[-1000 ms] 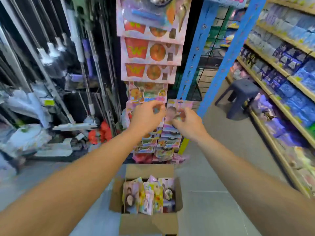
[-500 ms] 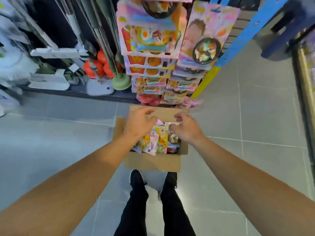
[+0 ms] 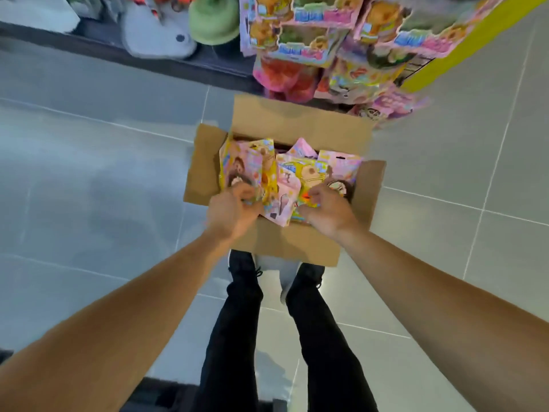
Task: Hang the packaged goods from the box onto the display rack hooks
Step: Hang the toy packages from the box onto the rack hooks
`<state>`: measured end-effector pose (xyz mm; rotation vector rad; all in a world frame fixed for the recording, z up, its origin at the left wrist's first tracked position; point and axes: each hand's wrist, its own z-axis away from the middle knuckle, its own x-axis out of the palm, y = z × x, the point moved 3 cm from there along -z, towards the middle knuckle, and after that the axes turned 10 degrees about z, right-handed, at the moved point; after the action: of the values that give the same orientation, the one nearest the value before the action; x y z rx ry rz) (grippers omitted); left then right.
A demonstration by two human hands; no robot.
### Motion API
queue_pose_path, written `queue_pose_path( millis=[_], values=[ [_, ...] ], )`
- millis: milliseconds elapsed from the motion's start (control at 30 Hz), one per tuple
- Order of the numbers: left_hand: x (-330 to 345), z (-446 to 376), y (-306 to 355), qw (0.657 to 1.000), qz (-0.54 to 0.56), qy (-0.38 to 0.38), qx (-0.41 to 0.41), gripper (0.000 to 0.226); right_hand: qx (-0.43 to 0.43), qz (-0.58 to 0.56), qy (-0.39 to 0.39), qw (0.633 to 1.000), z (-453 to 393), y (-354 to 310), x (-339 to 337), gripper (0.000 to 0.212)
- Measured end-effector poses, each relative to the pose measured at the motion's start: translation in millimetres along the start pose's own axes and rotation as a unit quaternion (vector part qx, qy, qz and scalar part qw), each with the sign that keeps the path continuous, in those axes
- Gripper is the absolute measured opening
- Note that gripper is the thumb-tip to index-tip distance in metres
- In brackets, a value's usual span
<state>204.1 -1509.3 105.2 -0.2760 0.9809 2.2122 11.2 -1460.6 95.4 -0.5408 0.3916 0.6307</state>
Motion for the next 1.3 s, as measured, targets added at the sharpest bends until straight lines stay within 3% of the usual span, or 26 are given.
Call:
queue_pose_path(
  millis=[267,467,733,867,933,1033,1167,1300],
  values=[
    [-4,-86,-91,0.996,-0.03,0.081,-0.033,0.035,-0.03,0.003,-0.014,0.999,-93,-20,79,0.044],
    [3,-144,-116,0.991,-0.034,0.125,-0.031,0.048,-0.043,-0.021,0.011,0.999,-146,-33,117,0.039],
    [5,-171,-122,0.983,-0.042,0.162,-0.071,0.029,-0.047,-0.028,0.042,0.998,-157,-25,122,0.043],
    [-23,-144,-119,0.979,-0.02,0.201,-0.02,0.026,-0.029,-0.017,0.014,0.999,-142,-31,116,0.057],
    [-39,-125,-117,0.979,0.01,0.205,0.001,0.021,-0.031,-0.005,0.002,0.999,-131,-39,113,0.061],
    [-62,-94,-111,0.975,0.082,0.207,-0.006,0.032,-0.051,-0.001,-0.004,0.999,-110,-57,108,0.062],
    [-81,-58,-91,0.957,0.239,0.161,-0.04,0.028,-0.144,-0.058,-0.04,0.987,-67,-98,97,0.057],
    [-80,-30,-60,0.935,0.332,0.102,-0.066,0.026,-0.217,-0.012,-0.102,0.971,-32,-114,88,0.092]
  ],
)
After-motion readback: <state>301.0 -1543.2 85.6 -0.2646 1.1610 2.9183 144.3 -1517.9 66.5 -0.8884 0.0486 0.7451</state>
